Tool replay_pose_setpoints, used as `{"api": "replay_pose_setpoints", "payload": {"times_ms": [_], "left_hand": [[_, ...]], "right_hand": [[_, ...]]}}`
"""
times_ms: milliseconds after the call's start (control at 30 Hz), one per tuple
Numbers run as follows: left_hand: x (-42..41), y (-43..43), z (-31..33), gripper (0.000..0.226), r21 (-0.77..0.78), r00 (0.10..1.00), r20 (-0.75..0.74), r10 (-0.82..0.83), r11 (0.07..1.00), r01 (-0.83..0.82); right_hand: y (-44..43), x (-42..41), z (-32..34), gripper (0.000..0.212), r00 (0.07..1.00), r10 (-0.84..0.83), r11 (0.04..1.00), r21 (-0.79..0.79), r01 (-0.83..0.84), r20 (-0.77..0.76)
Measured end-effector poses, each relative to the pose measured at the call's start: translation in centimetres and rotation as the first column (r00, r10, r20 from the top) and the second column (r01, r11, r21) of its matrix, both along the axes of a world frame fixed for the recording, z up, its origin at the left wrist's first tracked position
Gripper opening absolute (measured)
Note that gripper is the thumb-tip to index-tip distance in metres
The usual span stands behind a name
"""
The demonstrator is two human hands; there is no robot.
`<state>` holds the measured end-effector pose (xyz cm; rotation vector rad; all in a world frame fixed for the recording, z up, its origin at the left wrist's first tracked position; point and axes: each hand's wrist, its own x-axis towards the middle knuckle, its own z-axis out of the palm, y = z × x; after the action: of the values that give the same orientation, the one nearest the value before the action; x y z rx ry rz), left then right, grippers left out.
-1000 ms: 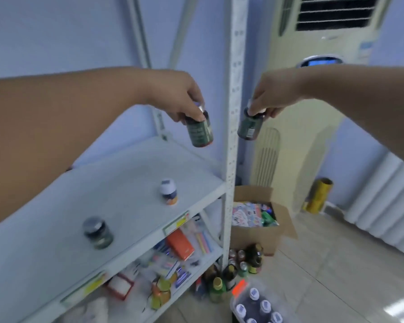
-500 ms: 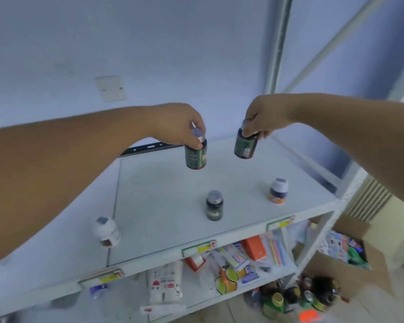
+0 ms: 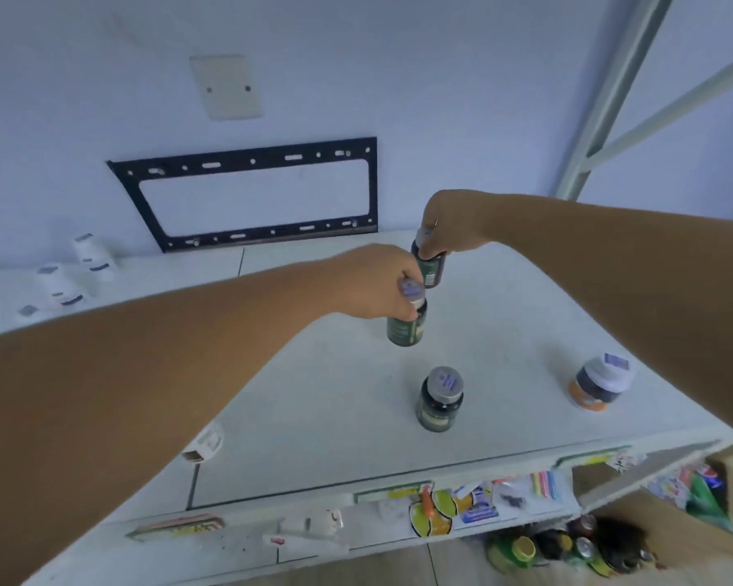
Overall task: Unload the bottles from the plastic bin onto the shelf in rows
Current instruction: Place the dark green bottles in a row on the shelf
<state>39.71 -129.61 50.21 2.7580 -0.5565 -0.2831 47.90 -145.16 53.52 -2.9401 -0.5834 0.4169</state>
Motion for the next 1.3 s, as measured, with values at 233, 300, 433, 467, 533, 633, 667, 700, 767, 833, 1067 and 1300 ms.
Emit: {"api": "replay_pose_setpoints", "payload": {"times_ms": [233, 300, 433, 467, 533, 633, 667, 700, 767, 833, 1067, 1300], "left_hand": [[3.5, -1.8, -5.2, 0.04, -0.023, 0.992, -0.127, -0.008, 1.0, 0.006], [4.1, -1.8, -5.8, 0.046, -0.004, 0.987, -0.155, -0.033, 0.999, 0.033], [5.6, -1.5, -3.9, 0.062, 0.028, 0.974, -0.209, -0.084, 0.995, 0.092], [6.0, -1.6, -2.9, 0.06, 0.031, 0.977, -0.183, -0.105, 0.993, 0.113], [6.6, -2.5, -0.6, 0.051, 0.051, 0.981, -0.101, -0.166, 0.984, 0.172], [6.8, -5.3, 2.7, 0.039, 0.047, 0.963, 0.018, -0.269, 0.962, 0.268], [6.6, -6.6, 3.6, 0.038, 0.022, 0.951, 0.048, -0.306, 0.952, 0.305], [6.3, -8.2, 4.4, 0.037, -0.006, 0.937, 0.07, -0.344, 0.939, 0.345], [5.0, -12.0, 5.7, 0.036, -0.039, 0.892, 0.1, -0.44, 0.894, 0.446], [2.9, -16.5, 6.7, 0.033, -0.05, 0.834, 0.126, -0.537, 0.836, 0.546], [-8.0, -32.4, 5.6, 0.03, 0.024, 0.556, 0.096, -0.826, 0.56, 0.828], [-15.7, -44.4, -1.8, 0.04, 0.162, 0.383, -0.109, -0.917, 0.364, 0.917]], "right_hand": [[1.6, 4.7, -6.7, 0.032, 0.989, 0.114, 0.992, -0.047, -0.119, -0.098], [1.8, 5.2, -7.8, 0.034, 0.988, 0.102, 0.992, -0.063, -0.11, -0.118], [0.9, 5.2, -7.0, 0.031, 0.995, 0.038, 0.994, -0.098, -0.047, -0.091], [0.2, 5.0, -6.2, 0.043, 0.998, -0.002, 0.996, -0.092, -0.004, -0.069], [-1.8, 3.7, -4.3, 0.056, 0.996, -0.092, 0.994, -0.059, 0.09, -0.024], [-6.0, 0.2, -1.2, 0.057, 0.97, -0.242, 0.969, -0.033, 0.243, 0.021], [-7.5, -1.3, -0.2, 0.054, 0.956, -0.29, 0.956, -0.039, 0.292, 0.043], [-9.0, -3.1, 0.8, 0.05, 0.94, -0.335, 0.94, -0.053, 0.338, 0.069], [-12.4, -6.9, 2.8, 0.041, 0.892, -0.437, 0.895, -0.048, 0.444, 0.113], [-16.0, -11.1, 4.4, 0.033, 0.829, -0.538, 0.834, -0.049, 0.55, 0.151], [-27.5, -27.1, 4.6, 0.032, 0.621, -0.782, 0.612, -0.121, 0.782, 0.057], [-39.4, -36.9, -5.5, 0.035, 0.431, -0.886, 0.454, -0.127, 0.882, -0.173]]}}
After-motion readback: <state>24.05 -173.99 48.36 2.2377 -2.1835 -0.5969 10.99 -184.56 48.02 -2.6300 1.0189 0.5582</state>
